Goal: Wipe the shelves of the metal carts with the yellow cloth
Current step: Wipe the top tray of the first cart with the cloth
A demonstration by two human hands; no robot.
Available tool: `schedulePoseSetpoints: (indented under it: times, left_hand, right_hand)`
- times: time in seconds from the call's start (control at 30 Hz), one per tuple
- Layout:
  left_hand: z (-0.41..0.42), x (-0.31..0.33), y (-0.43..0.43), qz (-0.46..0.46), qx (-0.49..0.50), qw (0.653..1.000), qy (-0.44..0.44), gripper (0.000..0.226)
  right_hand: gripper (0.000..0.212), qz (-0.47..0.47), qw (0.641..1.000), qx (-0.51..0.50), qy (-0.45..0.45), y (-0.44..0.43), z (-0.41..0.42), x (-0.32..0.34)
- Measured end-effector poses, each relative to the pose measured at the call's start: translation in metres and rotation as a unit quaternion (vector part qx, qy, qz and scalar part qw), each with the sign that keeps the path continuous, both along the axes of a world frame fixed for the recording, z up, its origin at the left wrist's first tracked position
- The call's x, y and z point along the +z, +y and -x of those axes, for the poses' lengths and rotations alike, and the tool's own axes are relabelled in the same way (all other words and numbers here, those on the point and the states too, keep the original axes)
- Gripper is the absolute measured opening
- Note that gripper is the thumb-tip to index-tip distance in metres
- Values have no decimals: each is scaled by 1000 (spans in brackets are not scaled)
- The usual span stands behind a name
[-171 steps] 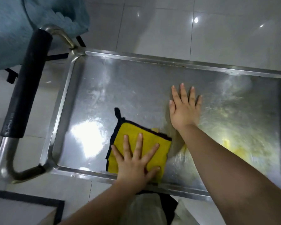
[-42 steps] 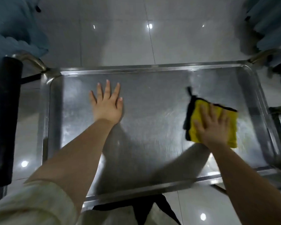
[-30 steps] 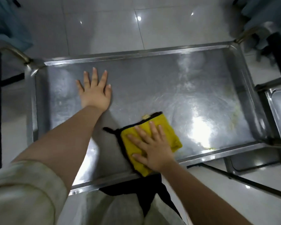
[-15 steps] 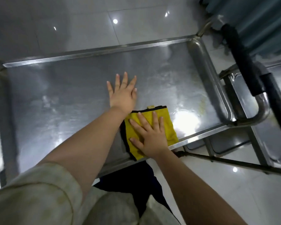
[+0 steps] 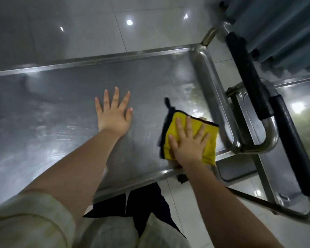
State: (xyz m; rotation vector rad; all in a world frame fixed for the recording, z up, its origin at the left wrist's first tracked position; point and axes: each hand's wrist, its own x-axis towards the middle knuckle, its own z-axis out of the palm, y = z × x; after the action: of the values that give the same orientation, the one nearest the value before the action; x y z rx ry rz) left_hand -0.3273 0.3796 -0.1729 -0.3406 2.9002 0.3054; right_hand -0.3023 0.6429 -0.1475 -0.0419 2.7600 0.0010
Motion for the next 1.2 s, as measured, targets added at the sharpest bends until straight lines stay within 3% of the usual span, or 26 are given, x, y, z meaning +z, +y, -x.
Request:
schedulePoseSetpoints:
  times: [0.1, 0.17, 0.33, 0.43, 0.77, 0.87, 1.07, 1.2]
  left_hand:
    - [-1, -2, -5, 7, 7, 1000, -1, 56]
    - [-1, -4, -5, 16, 9, 1000, 6, 56]
    - [0, -3, 2, 27, 11, 999, 29, 59]
    - [0, -4, 7, 35, 6, 999, 32, 58]
    - [2, -11, 10, 50, 5, 997, 51, 55]
    - [2, -8, 11, 58, 16, 998, 27, 56]
    - [2, -3, 15, 49, 23, 998, 10, 56]
    - [1, -4, 14, 53, 8, 999, 11, 56]
  right_hand:
    - [66, 53, 972, 226, -21, -47, -43, -2]
    - [66, 71, 954, 290, -1, -44, -48, -5]
    - [67, 20, 976, 212, 50, 66, 14, -10]
    - [68, -15, 980, 198, -1, 108, 42, 3]
    - [67, 17, 983, 181, 11, -21, 273, -3]
    - [69, 18, 980, 195, 11, -11, 261, -5]
    - [71, 16, 964, 264, -14, 105, 96, 1]
    - [69, 23, 965, 262, -17, 91, 138, -5]
